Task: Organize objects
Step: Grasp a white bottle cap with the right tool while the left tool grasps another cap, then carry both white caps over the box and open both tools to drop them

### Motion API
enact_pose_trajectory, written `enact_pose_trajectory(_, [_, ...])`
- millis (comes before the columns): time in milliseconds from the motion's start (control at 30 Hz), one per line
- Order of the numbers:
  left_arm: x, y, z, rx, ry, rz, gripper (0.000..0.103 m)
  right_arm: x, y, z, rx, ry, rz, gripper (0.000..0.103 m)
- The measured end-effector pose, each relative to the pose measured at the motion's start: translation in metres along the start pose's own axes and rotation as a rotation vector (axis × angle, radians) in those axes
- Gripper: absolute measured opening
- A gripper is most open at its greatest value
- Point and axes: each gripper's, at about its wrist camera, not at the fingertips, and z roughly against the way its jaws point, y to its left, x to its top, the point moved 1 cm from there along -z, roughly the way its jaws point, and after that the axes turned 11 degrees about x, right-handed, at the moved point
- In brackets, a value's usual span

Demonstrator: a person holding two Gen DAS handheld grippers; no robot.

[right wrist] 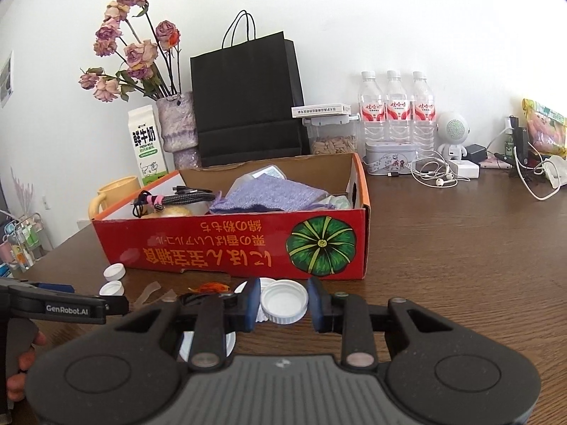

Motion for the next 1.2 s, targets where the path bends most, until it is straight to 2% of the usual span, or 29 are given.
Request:
enact_pose_trajectory(267, [0.003, -0.001, -0.004, 0.006, 0.002, 0.014, 0.103, -0.001, 0.0, 0.001, -0.012, 0.0, 0.005, 0.027])
enact_pose_trajectory(400, [0.003, -0.001, -0.003, -0.015, -0.003, 0.003, 0.103, -0.002, 0.001, 0.002, -0.014, -0.002, 0.006, 0.028])
enact_pose_trajectory(467, [0.003, -0.001, -0.001, -0.017, -0.012, -0.002, 0.096, -0.002, 0.001, 0.002, -0.014, -0.002, 0.006, 0.028])
enact_pose_trajectory(567, [0.003, -0.004, 0.003, -0.033, -0.039, -0.015, 0.075, -0.002, 0.001, 0.002, -0.014, -0.001, 0.006, 0.028])
enact_pose_trajectory(600, [0.003, -0.005, 0.005, -0.046, -0.047, -0.02, 0.063, -0.002, 0.001, 0.002, -0.014, -0.001, 0.005, 0.028])
enact_pose_trajectory(633, [0.002, -0.006, 0.007, -0.062, -0.056, -0.025, 0.046, -0.002, 0.001, 0.002, -0.015, 0.0, 0.004, 0.028])
enact_pose_trajectory(700, [0.002, -0.008, 0.009, -0.093, -0.066, -0.03, 0.03, -0.002, 0.0, 0.001, -0.014, 0.004, 0.003, 0.028])
enact_pose_trajectory(967, [0.001, -0.007, 0.014, -0.131, -0.09, -0.016, 0.029, -0.002, 0.0, 0.001, -0.012, 0.002, 0.003, 0.028])
enact_pose_trajectory(1067, [0.0, -0.011, 0.023, -0.148, -0.148, -0.033, 0.029, -0.002, 0.001, 0.001, -0.012, -0.001, 0.009, 0.028])
enact_pose_trajectory(1200, [-0.001, -0.015, 0.036, -0.135, -0.227, -0.046, 0.029, -0.001, 0.005, 0.004, -0.012, -0.043, 0.026, 0.028])
